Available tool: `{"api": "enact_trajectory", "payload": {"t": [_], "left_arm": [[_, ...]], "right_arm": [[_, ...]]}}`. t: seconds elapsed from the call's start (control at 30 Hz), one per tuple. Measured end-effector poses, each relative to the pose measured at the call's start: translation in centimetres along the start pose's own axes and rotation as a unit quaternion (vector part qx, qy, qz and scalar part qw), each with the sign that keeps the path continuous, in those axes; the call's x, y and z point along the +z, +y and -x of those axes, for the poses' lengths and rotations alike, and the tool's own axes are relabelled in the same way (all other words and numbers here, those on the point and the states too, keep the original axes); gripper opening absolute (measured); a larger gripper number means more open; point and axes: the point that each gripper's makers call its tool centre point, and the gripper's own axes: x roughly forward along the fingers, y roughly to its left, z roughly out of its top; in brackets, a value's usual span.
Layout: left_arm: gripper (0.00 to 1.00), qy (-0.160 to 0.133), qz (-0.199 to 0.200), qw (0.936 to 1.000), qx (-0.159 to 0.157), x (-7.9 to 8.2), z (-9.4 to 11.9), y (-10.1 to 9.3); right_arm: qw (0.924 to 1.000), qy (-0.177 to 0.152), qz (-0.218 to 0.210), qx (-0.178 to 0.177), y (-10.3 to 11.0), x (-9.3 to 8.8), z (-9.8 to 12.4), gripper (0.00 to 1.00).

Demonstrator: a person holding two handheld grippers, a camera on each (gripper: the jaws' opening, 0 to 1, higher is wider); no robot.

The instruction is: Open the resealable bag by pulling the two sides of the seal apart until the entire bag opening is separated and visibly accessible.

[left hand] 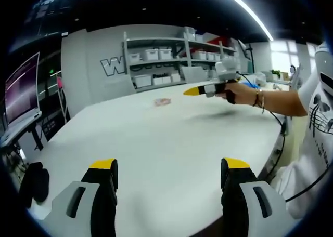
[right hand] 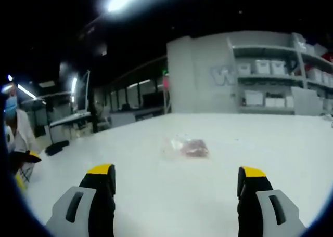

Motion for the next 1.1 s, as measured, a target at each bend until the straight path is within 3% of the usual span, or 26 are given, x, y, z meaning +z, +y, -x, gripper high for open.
{"api": "enact_trajectory", "payload": {"t": [0.2,0.3,0.47,1.1], "left_arm": [[0.81,0.004,0.0,1.0,-0.006,-0.2,-0.2,-0.3],[0.81,0.002,-0.001,1.0,-0.008,-0.1,-0.2,-0.4],[0.81,-0.002,0.001,1.0,-0.007,0.1,-0.1,-0.3],[0.81,-0.004,0.004,0.9999,-0.016,0.1,-0.6,-0.7]], "right_arm": [[1.0,-0.005,-0.005,-0.003,0.4,-0.8,2.6,0.99],[1.0,-0.005,-0.006,-0.004,-0.1,-0.6,2.7,0.99],[0.9998,-0.015,0.004,-0.012,0.7,-0.9,5.5,0.99],[0.998,-0.051,-0.006,-0.037,-0.1,-1.3,10.9,0.99]]}}
